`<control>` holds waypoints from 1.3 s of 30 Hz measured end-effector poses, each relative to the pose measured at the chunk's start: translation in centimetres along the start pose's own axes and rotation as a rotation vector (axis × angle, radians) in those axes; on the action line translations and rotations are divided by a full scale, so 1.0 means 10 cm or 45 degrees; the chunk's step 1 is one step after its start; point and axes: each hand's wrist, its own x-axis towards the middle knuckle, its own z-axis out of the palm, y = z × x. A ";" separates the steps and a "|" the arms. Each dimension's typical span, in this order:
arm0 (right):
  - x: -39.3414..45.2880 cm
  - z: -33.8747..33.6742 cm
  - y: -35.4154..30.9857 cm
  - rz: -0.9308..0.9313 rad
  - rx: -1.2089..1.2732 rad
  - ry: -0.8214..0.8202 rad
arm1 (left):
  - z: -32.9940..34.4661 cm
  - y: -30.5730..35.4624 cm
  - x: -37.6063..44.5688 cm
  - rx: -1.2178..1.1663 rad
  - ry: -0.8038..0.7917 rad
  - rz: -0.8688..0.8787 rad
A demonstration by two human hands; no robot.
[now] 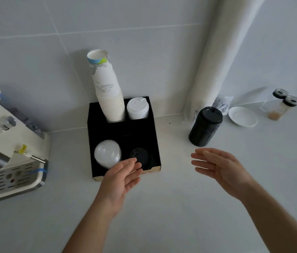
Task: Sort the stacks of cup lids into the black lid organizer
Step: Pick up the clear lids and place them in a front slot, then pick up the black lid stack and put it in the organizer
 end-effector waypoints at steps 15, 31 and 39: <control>0.56 -1.53 -0.14 0.067 0.140 0.045 | 1.37 -0.38 0.28 0.134 0.057 -0.113; 1.55 -1.81 -0.41 0.128 0.087 -0.021 | 2.12 -0.44 1.02 0.430 0.120 -0.211; 2.00 -1.58 -0.48 0.060 -0.187 -0.103 | 2.58 -0.50 1.44 0.621 0.093 -0.199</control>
